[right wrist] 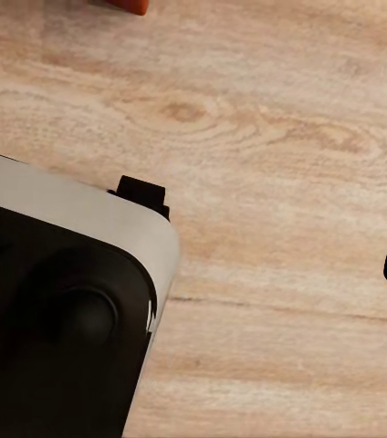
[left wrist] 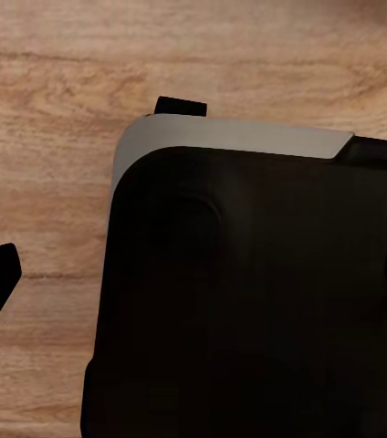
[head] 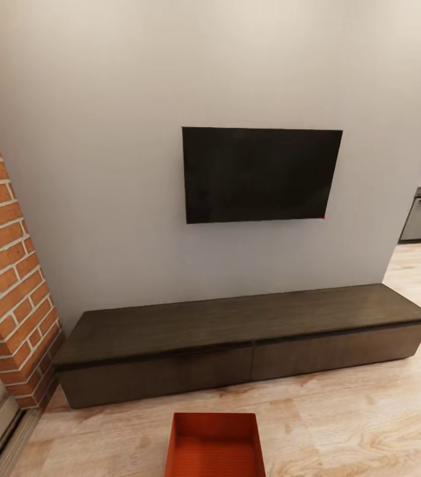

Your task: Move the two storage containers from the living room to the garage. In the garage, place one container on the floor and stack the other container on top of it (either order is fine).

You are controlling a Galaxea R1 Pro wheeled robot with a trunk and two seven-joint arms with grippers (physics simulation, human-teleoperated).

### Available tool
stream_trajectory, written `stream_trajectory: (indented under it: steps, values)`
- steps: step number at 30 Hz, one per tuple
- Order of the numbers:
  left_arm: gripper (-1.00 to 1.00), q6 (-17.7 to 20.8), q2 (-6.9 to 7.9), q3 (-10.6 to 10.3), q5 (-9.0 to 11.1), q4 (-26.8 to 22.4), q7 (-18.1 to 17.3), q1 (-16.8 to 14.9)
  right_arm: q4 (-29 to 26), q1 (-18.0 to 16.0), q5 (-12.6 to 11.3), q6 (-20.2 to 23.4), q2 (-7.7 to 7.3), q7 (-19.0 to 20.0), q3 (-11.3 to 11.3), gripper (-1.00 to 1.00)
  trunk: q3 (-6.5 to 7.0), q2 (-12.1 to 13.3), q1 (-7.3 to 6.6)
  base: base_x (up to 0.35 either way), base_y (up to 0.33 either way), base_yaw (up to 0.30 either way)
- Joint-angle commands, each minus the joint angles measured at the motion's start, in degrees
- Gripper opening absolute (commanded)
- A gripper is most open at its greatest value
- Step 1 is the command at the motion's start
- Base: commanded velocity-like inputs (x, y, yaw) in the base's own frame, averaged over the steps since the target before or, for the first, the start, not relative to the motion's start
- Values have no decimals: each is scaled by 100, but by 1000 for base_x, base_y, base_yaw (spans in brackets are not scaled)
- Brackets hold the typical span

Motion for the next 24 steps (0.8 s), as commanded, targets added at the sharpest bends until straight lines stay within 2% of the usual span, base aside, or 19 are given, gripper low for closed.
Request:
stream_trajectory:
  steps: [1, 24]
  values:
    - [100, -9, -1, 5, 38, 0, 4, -2, 15, -5, -42, -30, 1, -5, 48, 100, -6, -3, 0, 0, 22, 0]
    - [100, -9, -1, 3, 38, 0, 4, -2, 15, -4, -42, -30, -5, -5, 48, 100, -6, -3, 0, 0, 1, 0]
